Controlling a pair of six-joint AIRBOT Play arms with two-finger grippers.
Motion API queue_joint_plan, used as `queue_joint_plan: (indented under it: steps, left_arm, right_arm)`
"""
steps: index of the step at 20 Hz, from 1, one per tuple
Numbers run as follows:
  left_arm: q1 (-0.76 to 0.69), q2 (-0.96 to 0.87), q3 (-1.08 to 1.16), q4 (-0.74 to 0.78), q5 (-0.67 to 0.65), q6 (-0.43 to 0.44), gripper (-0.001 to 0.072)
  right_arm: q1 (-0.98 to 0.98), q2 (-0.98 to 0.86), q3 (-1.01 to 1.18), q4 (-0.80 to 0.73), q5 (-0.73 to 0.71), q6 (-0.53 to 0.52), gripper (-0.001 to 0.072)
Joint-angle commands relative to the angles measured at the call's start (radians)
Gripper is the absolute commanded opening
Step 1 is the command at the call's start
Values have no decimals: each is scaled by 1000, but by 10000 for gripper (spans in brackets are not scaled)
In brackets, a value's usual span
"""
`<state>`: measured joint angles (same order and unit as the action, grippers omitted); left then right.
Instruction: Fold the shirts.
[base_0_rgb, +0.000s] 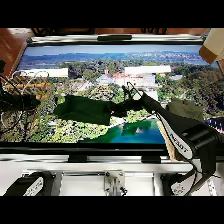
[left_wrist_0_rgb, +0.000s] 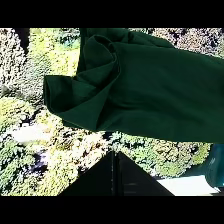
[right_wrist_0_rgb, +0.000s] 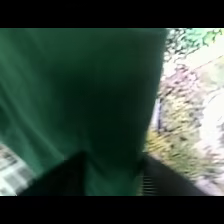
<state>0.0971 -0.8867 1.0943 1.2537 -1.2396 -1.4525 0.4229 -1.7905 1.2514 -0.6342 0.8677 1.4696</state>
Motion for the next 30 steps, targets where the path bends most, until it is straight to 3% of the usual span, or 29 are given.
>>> queue_joint_plan:
  steps: [1, 3, 5, 11, 16, 21, 26, 30]
  left_arm:
    - [0, 1, 0, 0, 0, 1, 30]
    - [0, 1, 0, 1, 0, 1, 30]
    - [0, 1, 0, 1, -1, 2, 30]
    - [0, 1, 0, 0, 1, 4, 30]
    - [0, 1, 0, 0, 1, 4, 30]
    - [0, 1, 0, -5, 1, 3, 30]
    - [0, 1, -1, -8, 18, 3, 30]
    - [0, 1, -2, -9, 63, 0, 30]
  right_arm:
    - [-4, -9, 13, 69, 10, -34, 112]
    - [-25, 3, 71, 71, 90, -172, 69]
    - [-77, 53, 142, 35, 151, -195, 68]
    - [-389, 327, 234, 13, 270, -109, 68]
    - [-648, 523, 234, -179, 351, 2, 68]
    - [-839, 607, 234, -311, 379, 47, 68]
    - [-970, 637, 234, -414, 618, 78, 68]
    - [-970, 686, 234, -611, 785, 153, 68]
